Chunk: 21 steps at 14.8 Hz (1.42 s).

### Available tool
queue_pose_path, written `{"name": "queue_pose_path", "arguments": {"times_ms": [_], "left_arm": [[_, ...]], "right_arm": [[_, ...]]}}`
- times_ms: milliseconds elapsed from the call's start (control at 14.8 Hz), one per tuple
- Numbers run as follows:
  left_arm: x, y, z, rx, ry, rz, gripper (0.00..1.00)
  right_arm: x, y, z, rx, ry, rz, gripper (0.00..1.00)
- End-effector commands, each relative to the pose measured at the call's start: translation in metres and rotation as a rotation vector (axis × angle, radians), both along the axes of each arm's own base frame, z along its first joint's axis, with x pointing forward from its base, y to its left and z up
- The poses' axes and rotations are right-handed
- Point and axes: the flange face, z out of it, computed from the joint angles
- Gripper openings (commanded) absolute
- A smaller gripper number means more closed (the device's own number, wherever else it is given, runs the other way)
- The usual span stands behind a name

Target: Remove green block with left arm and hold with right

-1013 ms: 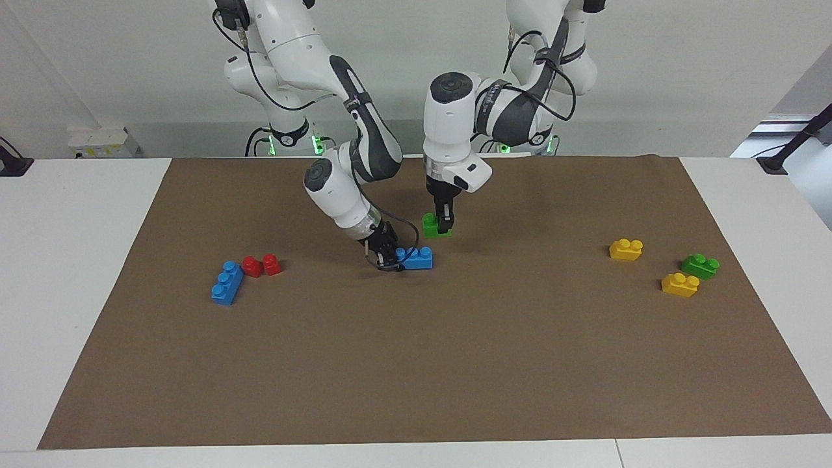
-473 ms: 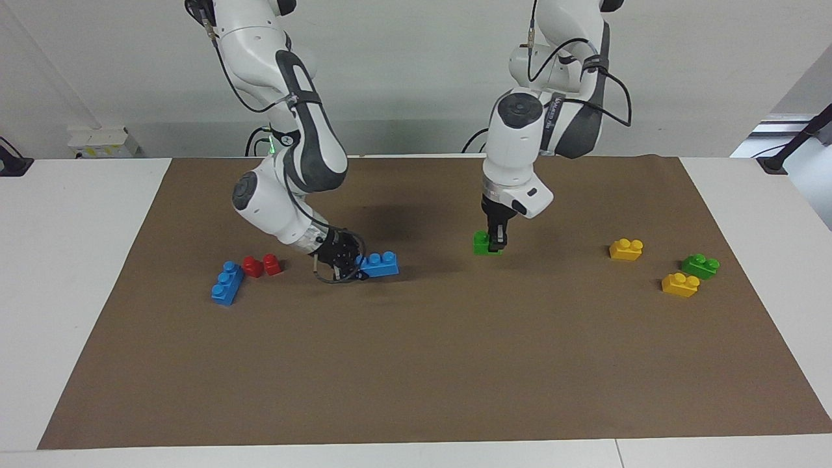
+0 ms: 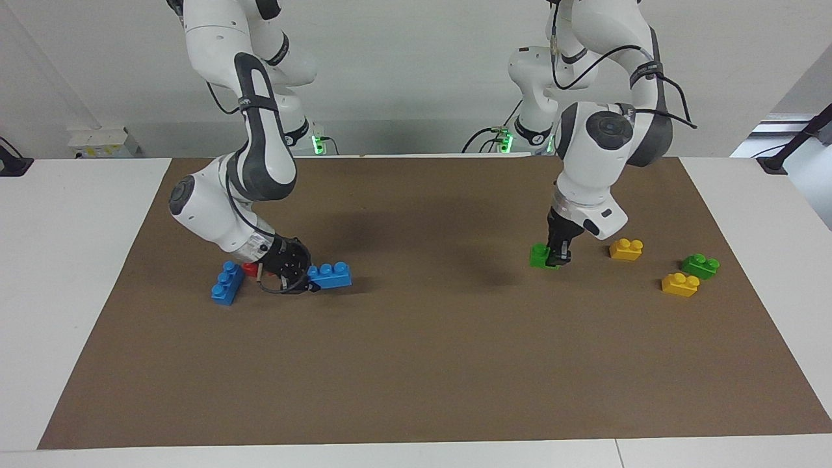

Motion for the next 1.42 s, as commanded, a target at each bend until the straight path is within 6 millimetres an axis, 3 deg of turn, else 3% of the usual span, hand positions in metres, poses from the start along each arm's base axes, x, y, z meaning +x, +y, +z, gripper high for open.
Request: {"name": "queue_pose_path", "arguments": {"times_ms": [0, 338, 675, 1013, 1350], "left_arm": [[0.004, 0.042, -0.006, -0.022, -0.008, -0.075, 0.00], [0.009, 0.115, -0.020, -0.056, -0.034, -0.217, 0.00], [0.010, 0.166, -0.033, -0.044, -0.055, -0.309, 0.00], [0.020, 0.199, -0.059, -0.028, -0.083, -0.358, 0.00], [0.030, 0.206, -0.096, -0.023, -0.094, -0.367, 0.00]], "right_arm": [[0.013, -0.027, -0.012, 0.008, 0.002, 0.040, 0.00], [0.018, -0.061, -0.043, 0.005, -0.022, 0.079, 0.00], [0.018, -0.079, -0.040, 0.002, -0.020, 0.062, 0.00], [0.017, -0.085, -0.044, -0.026, -0.022, 0.067, 0.00], [0.015, -0.086, -0.047, -0.042, -0.020, 0.078, 0.00]]}}
